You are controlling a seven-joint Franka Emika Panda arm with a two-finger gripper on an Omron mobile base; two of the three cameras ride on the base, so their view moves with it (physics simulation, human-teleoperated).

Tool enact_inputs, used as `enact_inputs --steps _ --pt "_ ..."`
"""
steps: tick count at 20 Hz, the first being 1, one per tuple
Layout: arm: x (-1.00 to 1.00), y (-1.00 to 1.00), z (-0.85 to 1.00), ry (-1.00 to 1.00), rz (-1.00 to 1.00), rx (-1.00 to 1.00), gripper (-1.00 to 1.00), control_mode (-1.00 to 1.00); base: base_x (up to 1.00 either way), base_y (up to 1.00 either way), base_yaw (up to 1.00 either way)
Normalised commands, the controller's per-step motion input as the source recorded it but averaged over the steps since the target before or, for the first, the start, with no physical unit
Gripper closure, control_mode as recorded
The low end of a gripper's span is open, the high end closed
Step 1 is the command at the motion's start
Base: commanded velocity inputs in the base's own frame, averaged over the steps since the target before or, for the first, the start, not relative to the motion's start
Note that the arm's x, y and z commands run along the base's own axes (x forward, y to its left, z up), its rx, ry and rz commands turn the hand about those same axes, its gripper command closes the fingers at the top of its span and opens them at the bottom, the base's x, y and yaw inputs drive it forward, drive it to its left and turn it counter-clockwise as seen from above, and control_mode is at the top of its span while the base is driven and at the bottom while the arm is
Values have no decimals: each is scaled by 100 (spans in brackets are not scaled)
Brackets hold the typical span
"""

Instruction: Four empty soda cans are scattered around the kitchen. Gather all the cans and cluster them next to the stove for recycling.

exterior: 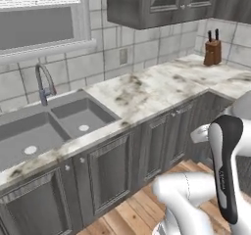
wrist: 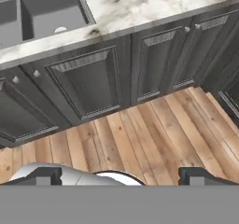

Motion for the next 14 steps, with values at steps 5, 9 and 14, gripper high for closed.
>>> enact_inputs --steps 5,9,14 --pt "0 0 0 0 0 0 -100 100 -15 90 36" --pt "0 0 0 0 0 0 -100 100 -6 96 34" --pt "0 0 0 0 0 0 -100 100 -10 87 32"
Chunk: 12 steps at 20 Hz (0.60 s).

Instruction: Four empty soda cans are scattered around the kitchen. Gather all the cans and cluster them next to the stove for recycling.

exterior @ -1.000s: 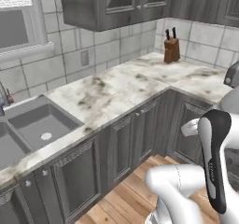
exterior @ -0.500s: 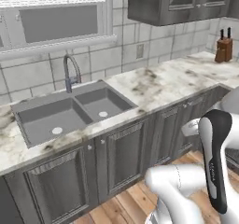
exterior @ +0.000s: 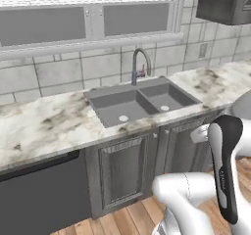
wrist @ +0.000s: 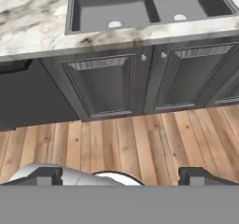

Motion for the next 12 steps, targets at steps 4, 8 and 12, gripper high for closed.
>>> enact_inputs --steps 4,8,12 --pt "0 0 0 0 0 0 -100 100 -8 90 31" --pt "0 0 0 0 0 0 -100 100 -1 76 33" --pt "0 0 0 0 0 0 -100 100 0 56 37"
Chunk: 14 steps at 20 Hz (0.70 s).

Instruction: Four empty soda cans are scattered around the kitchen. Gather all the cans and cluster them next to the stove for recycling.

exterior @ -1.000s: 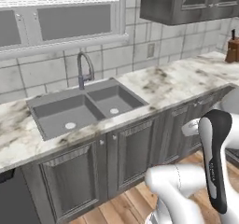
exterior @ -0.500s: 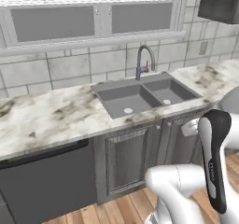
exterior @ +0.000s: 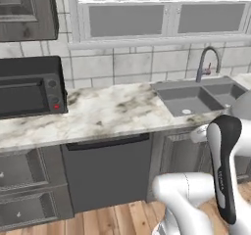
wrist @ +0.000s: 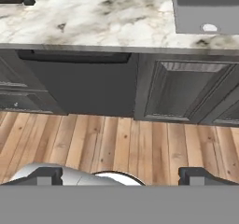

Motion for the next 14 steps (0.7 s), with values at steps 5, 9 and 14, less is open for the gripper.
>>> enact_inputs --steps 5,9,14 --pt "0 0 0 0 0 0 -100 100 0 54 37" --pt "0 0 0 0 0 0 -100 100 0 52 38" --pt "0 0 0 0 0 0 -100 100 10 51 39"
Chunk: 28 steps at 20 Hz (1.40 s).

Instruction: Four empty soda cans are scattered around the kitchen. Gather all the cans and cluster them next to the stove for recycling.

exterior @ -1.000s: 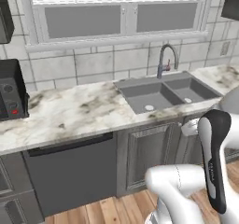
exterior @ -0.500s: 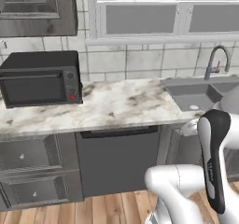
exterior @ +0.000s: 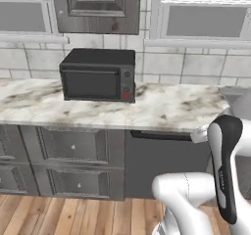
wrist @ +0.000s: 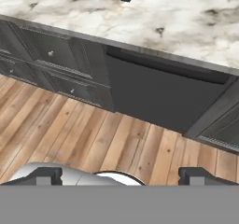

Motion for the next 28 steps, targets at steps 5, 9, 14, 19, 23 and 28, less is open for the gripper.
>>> enact_inputs --steps 5,9,14,19,23,28 --pt "0 0 0 0 0 0 -100 100 13 37 39" --pt "0 0 0 0 0 0 -100 100 9 34 39" --pt "0 0 0 0 0 0 -100 100 24 13 40" --pt "0 0 0 0 0 0 -100 100 42 11 40" --pt "0 0 0 0 0 0 -100 100 38 21 40" --pt "0 0 0 0 0 0 -100 100 24 29 37"
